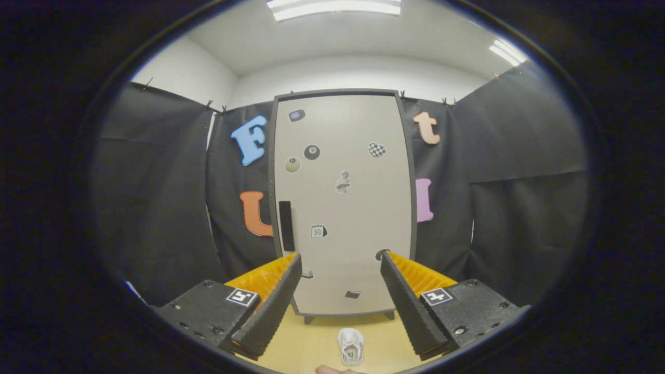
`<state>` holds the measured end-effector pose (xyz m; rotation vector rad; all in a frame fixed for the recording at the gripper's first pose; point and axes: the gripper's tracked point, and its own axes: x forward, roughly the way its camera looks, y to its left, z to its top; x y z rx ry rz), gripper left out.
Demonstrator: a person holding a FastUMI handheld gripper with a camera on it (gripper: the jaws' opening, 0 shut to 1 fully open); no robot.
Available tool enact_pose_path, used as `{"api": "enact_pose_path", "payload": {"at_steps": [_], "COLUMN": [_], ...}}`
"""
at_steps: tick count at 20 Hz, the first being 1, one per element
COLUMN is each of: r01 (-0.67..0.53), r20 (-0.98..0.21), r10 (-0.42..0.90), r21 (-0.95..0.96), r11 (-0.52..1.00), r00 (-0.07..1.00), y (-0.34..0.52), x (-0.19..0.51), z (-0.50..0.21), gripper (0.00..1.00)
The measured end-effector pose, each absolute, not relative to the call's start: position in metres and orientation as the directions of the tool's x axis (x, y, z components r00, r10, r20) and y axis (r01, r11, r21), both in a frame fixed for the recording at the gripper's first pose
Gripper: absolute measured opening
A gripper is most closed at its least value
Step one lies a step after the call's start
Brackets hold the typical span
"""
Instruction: Open the shoe cabinet door, grab the shoes and put them into the shoe cabinet, then close the shoe cabinet door.
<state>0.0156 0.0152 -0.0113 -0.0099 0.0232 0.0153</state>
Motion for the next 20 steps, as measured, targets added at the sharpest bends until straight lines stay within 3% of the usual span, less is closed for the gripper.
{"api": "enact_pose_path", "payload": {"at_steps": [5, 11, 20], "r01": [-0.047, -0.088, -0.116], "r20": [0.031, -0.02, 0.01], "r10": [0.049, 0.087, 0.117], "r21": [-0.039, -0.016, -0.052], "r11": [0.998, 0.996, 0.992], "r00": [0.998, 0.996, 0.993], "y": [0.028, 0.056, 0.105], "x": [0.034, 0.077, 0.158], "z": [-0.002, -0.016, -0.022], "gripper": [0.99, 1.0, 1.0]}}
